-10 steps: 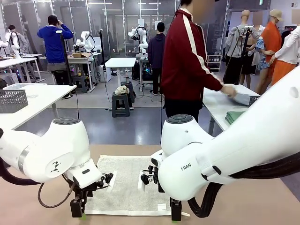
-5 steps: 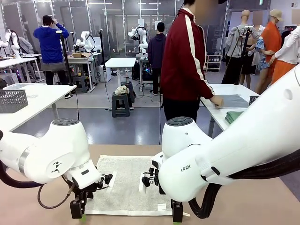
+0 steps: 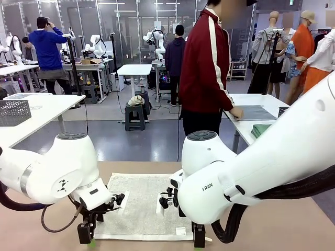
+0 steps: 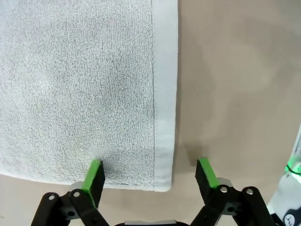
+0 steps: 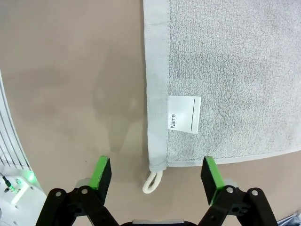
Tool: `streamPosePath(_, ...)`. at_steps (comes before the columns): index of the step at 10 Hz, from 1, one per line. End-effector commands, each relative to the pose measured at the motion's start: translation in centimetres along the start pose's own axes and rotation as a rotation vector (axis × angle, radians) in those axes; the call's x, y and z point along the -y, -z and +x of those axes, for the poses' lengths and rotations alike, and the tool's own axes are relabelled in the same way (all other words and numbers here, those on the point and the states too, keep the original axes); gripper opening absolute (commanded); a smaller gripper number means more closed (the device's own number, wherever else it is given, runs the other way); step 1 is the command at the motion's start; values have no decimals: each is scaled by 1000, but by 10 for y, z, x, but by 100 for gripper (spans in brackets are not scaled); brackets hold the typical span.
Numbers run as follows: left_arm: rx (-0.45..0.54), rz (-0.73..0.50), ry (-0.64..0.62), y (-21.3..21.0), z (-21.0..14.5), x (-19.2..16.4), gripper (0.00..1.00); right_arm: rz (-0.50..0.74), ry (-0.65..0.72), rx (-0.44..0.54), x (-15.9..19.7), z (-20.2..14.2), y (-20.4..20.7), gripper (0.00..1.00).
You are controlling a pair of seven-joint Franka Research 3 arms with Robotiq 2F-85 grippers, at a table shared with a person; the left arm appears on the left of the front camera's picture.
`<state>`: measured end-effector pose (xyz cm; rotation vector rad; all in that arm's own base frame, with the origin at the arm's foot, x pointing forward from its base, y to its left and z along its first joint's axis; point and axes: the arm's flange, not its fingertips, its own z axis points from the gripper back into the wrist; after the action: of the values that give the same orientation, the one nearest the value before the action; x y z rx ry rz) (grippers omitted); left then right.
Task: Fold the towels and place them in the basket.
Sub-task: When a person lays out a Towel with hook on the table, fold it in half twice.
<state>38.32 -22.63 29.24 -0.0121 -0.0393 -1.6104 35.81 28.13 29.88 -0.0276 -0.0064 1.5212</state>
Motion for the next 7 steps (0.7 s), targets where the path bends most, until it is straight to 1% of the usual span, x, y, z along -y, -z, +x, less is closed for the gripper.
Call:
streamPosePath(1, 12, 5, 16, 0, -6, -1, 80, -2, -28, 29, 4, -2, 3, 78)
streamPosePath(2, 10, 12, 13, 0, -7, -1, 61, -12, -25, 27, 5, -2, 3, 61)
streamPosePath(3, 4, 22, 12, 0, -7, 0, 82, -20, -21, 22, 5, -1, 4, 61)
streamPosePath(7, -3, 26, 8, 1, -8, -1, 82, -36, -23, 23, 8, -3, 8, 61)
